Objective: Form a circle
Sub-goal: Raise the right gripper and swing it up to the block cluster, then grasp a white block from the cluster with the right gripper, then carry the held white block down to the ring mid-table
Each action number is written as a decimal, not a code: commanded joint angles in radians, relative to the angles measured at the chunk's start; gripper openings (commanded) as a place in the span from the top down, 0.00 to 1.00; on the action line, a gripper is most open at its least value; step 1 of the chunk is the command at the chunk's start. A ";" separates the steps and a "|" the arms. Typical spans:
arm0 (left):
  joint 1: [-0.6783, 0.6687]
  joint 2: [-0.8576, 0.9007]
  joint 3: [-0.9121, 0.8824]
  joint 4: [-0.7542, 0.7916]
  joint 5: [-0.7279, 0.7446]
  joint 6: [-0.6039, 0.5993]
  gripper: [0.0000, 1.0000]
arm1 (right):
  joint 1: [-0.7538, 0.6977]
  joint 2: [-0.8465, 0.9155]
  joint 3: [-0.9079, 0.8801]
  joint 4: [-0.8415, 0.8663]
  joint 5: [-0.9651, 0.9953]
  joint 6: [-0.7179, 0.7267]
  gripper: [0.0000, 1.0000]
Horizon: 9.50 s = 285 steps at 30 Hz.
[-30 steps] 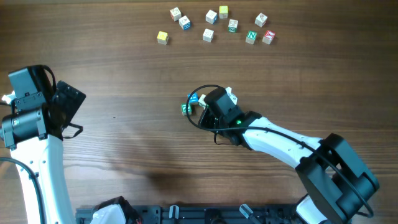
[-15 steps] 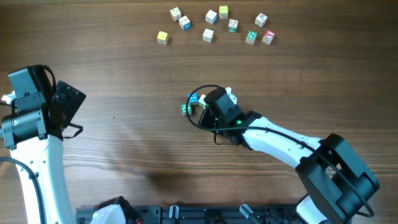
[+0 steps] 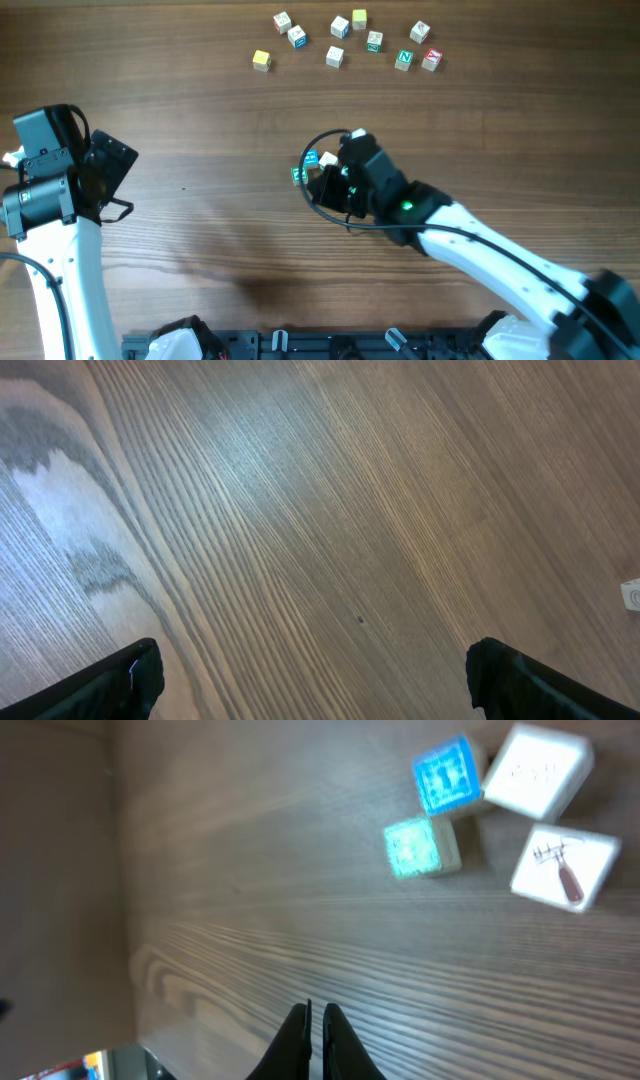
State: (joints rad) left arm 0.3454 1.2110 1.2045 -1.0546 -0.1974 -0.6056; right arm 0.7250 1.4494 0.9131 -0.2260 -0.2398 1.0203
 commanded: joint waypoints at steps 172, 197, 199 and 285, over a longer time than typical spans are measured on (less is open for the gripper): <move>0.007 0.003 0.007 0.002 -0.013 -0.012 0.00 | -0.412 1.329 1.580 -0.272 0.221 -0.706 0.41; 0.007 0.003 0.007 0.002 -0.013 -0.012 0.00 | -0.419 1.376 1.582 -0.285 0.254 -0.706 0.71; 0.007 0.003 0.007 0.002 -0.013 -0.012 0.00 | -0.419 1.343 1.584 -0.324 0.235 -0.706 0.75; 0.007 0.003 0.007 0.002 -0.013 -0.012 0.00 | -0.141 0.327 1.121 -1.275 -0.110 -0.832 0.90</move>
State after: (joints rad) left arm 0.3454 1.2118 1.2045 -1.0542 -0.1974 -0.6056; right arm 0.5552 1.7573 2.1883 -1.5555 -0.3687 0.2024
